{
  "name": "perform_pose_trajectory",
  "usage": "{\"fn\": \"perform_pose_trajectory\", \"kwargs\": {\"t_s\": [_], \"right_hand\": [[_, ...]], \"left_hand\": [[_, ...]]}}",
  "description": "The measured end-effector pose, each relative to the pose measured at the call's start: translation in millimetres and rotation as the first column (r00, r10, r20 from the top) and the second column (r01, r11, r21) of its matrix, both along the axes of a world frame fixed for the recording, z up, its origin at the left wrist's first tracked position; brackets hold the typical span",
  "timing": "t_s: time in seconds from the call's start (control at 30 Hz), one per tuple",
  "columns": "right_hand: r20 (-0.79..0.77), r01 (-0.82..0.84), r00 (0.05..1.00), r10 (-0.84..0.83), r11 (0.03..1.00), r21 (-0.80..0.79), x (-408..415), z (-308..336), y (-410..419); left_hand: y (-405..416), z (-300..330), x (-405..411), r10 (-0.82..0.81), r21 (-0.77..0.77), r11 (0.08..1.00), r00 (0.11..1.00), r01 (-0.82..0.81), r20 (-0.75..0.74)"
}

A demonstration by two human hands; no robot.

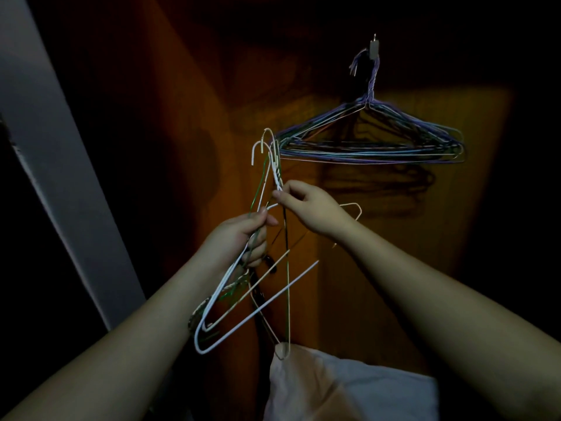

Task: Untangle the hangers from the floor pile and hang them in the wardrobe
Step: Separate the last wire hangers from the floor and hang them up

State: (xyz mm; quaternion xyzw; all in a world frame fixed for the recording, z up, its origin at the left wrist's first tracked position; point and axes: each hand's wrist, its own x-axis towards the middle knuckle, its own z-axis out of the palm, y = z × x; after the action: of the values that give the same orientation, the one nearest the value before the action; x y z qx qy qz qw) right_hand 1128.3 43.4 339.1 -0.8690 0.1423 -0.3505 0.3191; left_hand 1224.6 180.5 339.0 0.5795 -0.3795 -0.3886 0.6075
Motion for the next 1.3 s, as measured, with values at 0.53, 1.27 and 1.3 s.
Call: {"fn": "perform_pose_trajectory", "kwargs": {"t_s": [0.53, 1.27, 1.3], "right_hand": [[0.068, 0.053, 0.997, -0.048, 0.997, -0.06, -21.0, -0.3, -6.4], [-0.09, 0.152, 0.983, -0.159, 0.985, -0.079, -44.4, -1.0, -24.3], [-0.066, 0.168, 0.983, -0.172, 0.984, -0.058, -47.3, -0.1, -25.5]], "left_hand": [[-7.2, -18.2, -5.9, -0.14, 0.017, 0.988, 0.937, 0.154, -0.319], [-11.0, -13.8, 13.4, -0.049, -0.098, 0.995, 0.963, 0.024, -0.264], [-11.0, -13.1, 15.5, -0.052, -0.103, 0.994, 0.962, 0.025, -0.269]]}}
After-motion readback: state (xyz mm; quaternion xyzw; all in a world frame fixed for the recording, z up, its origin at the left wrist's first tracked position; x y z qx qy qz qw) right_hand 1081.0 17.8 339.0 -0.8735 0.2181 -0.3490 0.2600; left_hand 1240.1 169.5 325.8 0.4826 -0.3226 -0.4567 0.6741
